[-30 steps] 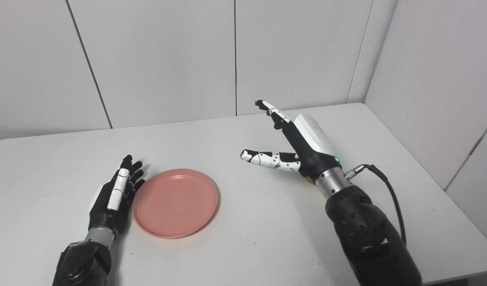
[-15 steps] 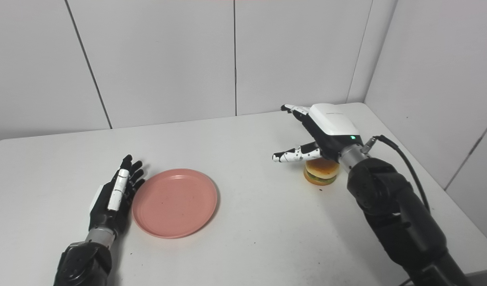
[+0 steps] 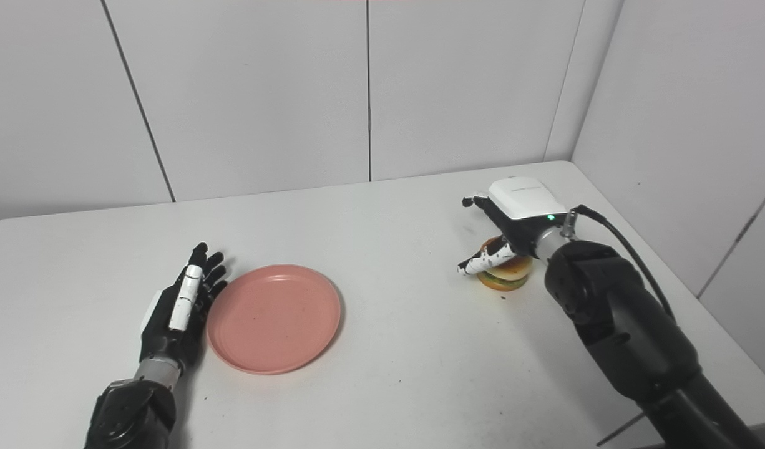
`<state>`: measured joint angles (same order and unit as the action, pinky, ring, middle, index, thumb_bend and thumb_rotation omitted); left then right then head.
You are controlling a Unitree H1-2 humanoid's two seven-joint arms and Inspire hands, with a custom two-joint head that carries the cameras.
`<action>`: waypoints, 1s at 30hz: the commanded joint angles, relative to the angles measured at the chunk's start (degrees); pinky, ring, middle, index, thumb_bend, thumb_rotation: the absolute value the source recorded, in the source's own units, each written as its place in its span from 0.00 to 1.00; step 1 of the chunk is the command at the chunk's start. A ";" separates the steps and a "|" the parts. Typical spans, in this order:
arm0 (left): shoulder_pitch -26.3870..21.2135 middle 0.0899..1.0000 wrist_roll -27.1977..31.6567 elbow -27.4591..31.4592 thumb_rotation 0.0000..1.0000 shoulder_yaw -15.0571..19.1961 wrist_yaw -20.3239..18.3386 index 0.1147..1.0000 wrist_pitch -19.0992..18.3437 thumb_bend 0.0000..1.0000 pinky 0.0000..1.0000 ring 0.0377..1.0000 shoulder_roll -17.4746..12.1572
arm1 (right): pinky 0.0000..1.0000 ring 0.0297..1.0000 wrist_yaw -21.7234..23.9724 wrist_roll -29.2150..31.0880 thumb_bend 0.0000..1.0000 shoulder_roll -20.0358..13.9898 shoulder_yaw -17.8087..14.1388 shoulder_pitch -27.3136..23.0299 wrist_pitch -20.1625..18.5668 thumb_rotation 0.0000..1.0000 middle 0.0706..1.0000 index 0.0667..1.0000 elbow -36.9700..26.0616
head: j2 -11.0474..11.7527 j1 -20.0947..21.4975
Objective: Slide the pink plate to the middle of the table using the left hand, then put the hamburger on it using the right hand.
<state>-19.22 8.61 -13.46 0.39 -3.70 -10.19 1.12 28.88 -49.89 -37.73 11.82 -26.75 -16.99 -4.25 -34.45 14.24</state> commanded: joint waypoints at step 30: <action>-1.07 0.94 -0.61 -1.51 0.83 -1.20 -1.25 0.99 -0.28 0.75 0.95 0.96 -0.15 | 0.72 0.86 -1.46 -1.55 1.00 -1.06 -0.90 -0.71 -1.34 0.34 0.86 0.83 6.03 | 0.38 -0.37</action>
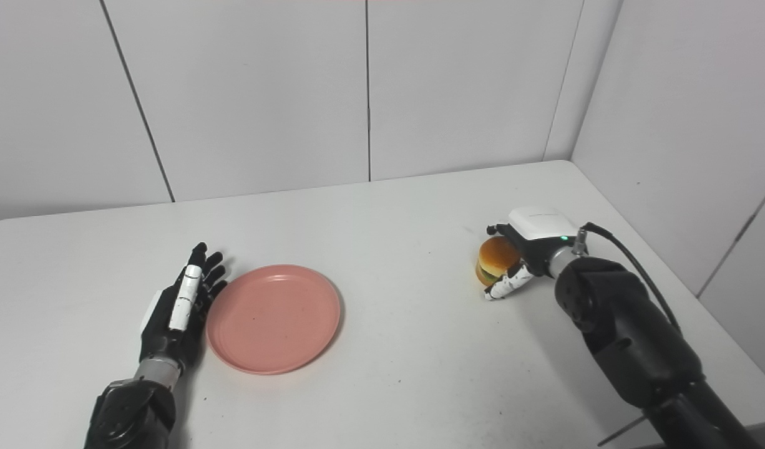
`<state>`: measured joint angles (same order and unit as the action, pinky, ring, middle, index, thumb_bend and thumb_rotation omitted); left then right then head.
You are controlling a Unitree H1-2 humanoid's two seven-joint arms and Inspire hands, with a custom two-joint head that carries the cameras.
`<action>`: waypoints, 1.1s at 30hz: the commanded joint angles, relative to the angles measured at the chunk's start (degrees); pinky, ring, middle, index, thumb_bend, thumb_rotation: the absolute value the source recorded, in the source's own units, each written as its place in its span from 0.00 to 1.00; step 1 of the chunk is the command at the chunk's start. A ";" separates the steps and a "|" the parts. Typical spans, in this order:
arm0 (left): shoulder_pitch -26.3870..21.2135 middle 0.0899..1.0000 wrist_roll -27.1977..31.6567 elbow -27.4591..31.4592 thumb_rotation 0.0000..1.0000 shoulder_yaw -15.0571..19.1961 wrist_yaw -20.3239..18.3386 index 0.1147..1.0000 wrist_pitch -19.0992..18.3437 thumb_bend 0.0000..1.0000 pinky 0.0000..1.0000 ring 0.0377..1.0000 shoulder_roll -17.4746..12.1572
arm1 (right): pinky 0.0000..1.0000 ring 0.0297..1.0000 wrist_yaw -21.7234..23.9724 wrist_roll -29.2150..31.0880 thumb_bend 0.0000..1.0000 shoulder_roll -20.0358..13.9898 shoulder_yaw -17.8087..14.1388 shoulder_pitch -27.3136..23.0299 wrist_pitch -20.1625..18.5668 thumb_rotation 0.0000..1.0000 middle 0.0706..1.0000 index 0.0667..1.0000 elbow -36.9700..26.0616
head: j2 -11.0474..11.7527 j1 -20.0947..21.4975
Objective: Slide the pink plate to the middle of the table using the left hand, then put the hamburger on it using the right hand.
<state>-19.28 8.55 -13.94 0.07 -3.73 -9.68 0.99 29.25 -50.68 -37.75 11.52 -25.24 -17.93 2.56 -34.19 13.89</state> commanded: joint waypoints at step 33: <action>-0.28 0.93 -0.67 -0.36 0.82 -1.79 -1.37 0.97 -0.87 0.74 0.94 0.94 0.24 | 0.57 0.69 -4.01 3.10 0.89 -0.15 -0.51 -2.46 0.80 0.24 0.73 0.77 1.73 | -0.03 -1.13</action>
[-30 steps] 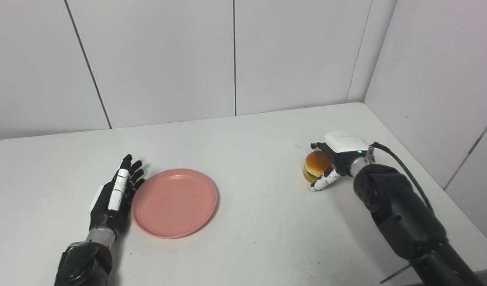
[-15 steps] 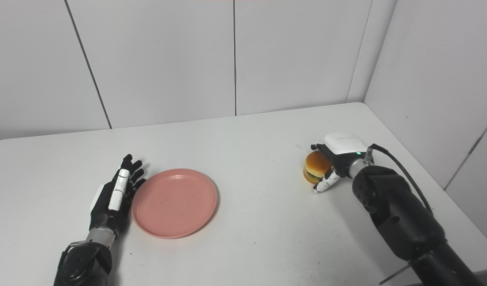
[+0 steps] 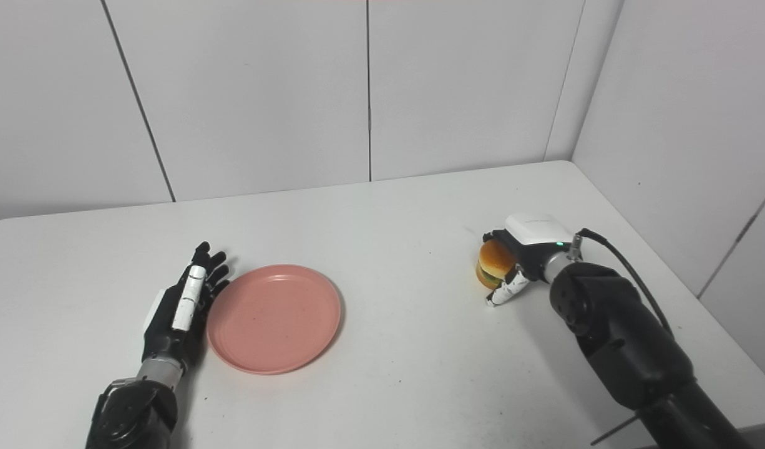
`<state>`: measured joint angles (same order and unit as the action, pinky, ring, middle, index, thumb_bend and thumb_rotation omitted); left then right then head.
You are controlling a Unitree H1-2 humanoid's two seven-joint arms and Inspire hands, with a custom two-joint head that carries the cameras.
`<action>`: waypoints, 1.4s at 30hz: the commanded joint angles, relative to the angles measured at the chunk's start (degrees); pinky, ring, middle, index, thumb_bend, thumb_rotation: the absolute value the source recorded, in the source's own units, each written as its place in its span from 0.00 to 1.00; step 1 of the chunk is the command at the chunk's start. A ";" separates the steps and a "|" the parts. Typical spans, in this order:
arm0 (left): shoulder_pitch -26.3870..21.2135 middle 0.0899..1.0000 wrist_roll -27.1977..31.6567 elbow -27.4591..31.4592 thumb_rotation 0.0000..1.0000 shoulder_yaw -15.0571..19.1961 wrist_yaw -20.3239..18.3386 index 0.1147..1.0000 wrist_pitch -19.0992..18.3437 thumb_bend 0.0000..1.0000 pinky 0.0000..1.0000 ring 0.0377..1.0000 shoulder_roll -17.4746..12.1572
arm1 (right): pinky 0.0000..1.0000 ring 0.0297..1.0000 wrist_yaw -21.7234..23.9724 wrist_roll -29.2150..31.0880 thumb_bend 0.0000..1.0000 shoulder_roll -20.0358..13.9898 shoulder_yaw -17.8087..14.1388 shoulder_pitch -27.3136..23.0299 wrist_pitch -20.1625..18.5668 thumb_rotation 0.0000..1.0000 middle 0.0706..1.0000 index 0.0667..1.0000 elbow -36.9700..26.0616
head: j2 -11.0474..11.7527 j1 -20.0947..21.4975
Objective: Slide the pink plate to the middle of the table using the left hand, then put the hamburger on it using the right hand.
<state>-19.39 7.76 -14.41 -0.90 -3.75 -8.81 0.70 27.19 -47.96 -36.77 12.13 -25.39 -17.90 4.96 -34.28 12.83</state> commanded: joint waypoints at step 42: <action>0.13 0.93 0.08 2.63 0.83 -0.76 -1.64 0.97 -4.71 0.76 0.91 0.93 0.05 | 0.37 0.44 -5.69 0.66 0.53 -2.14 1.65 -0.88 1.09 0.00 0.46 0.44 0.38 | -0.63 -0.08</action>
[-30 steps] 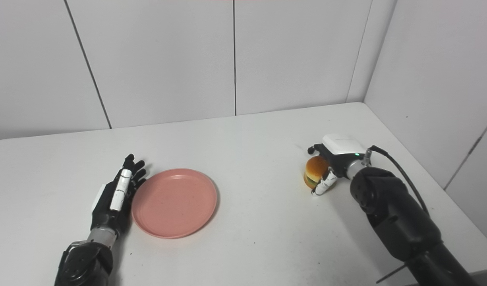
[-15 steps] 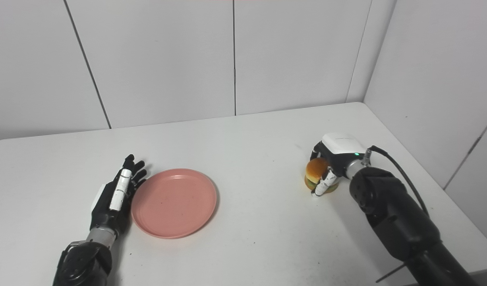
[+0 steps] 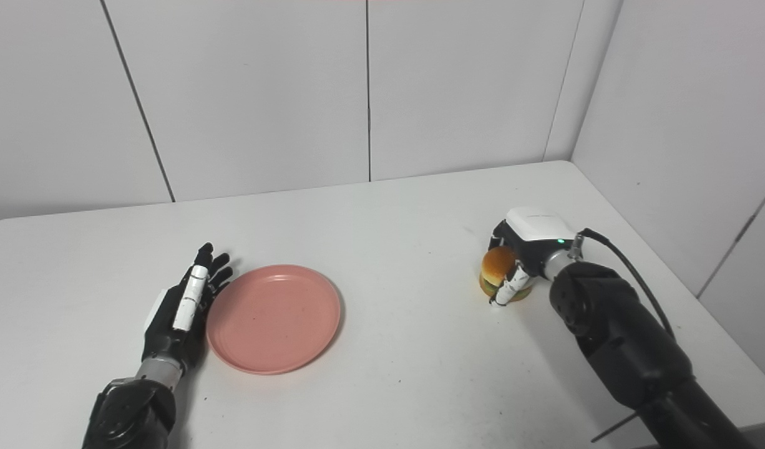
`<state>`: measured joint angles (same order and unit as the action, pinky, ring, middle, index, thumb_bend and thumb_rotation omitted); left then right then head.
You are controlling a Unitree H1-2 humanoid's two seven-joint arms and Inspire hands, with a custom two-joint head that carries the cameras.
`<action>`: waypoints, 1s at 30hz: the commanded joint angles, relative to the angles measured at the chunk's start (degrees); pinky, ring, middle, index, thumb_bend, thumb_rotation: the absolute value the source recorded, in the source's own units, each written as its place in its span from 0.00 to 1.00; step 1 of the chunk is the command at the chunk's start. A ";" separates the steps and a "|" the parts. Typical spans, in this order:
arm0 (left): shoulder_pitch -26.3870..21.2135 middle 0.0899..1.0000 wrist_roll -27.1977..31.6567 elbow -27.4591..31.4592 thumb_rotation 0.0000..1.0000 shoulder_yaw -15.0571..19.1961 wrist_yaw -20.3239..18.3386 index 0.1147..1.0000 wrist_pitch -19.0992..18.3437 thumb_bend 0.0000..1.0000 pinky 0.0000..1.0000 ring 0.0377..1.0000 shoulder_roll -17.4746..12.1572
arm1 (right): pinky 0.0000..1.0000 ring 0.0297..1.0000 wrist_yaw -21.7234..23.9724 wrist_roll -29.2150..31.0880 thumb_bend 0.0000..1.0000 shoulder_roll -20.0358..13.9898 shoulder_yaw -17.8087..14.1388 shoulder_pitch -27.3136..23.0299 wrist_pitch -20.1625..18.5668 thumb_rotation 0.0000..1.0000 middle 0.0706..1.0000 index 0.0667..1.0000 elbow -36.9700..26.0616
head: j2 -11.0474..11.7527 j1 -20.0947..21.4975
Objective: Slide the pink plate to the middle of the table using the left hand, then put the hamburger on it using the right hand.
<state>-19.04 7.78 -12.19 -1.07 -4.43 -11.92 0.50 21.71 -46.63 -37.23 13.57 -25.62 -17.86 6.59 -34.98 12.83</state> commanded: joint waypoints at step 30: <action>-0.51 0.93 -2.91 -1.90 0.82 -2.20 1.42 0.96 1.37 0.76 0.92 0.93 3.16 | 0.25 0.31 11.75 -1.76 0.52 4.07 3.92 -11.22 1.55 0.00 0.39 0.48 -14.53 | 0.82 -7.37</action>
<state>-19.03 5.18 -13.10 -1.93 -2.26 -9.99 2.29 33.39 -48.06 -33.33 17.53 -33.00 -17.84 -6.96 -34.28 5.89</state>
